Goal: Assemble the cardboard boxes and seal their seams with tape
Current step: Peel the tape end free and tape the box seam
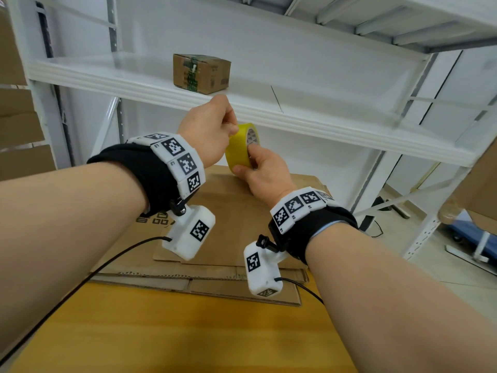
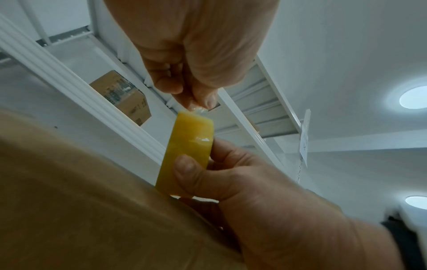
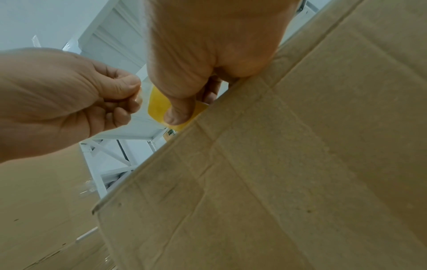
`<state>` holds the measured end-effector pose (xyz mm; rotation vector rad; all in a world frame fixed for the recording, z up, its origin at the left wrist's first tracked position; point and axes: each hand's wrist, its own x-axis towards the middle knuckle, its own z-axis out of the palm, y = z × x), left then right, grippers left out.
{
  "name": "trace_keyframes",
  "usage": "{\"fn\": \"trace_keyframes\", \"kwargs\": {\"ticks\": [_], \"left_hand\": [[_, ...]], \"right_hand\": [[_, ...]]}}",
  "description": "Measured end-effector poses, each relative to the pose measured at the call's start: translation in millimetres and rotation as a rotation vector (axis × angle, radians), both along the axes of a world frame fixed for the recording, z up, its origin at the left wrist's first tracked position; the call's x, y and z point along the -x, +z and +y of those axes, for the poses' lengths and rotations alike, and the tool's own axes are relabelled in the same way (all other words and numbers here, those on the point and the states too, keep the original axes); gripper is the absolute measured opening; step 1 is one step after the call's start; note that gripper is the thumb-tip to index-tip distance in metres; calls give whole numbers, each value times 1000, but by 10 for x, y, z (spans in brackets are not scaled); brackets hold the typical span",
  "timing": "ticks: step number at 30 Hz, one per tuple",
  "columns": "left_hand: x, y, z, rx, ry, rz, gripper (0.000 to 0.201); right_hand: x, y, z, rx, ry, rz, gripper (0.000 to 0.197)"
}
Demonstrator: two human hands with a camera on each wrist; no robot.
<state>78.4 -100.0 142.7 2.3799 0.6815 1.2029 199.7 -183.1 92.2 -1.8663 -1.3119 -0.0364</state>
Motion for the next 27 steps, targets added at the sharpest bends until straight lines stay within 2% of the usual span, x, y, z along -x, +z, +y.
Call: {"fn": "trace_keyframes", "kwargs": {"ticks": [7,13,18,20,22,27], "left_hand": [[22,7,15,24,-73,-19,2],[34,9,29,101,-71,-44,3],[64,123,43,330,-64,-56,30],[85,137,53,297,-63,62,33],[82,110,65,214,-45,165,24],[66,100,30,11,40,222,10]], "right_hand": [[-18,-6,10,1,-4,10,16],[-9,-9,16,6,0,5,19],[-5,-17,12,19,3,-29,24],[1,-16,9,17,9,-32,24],[9,-15,2,16,13,-30,21],[13,-24,11,7,7,-4,19]]}}
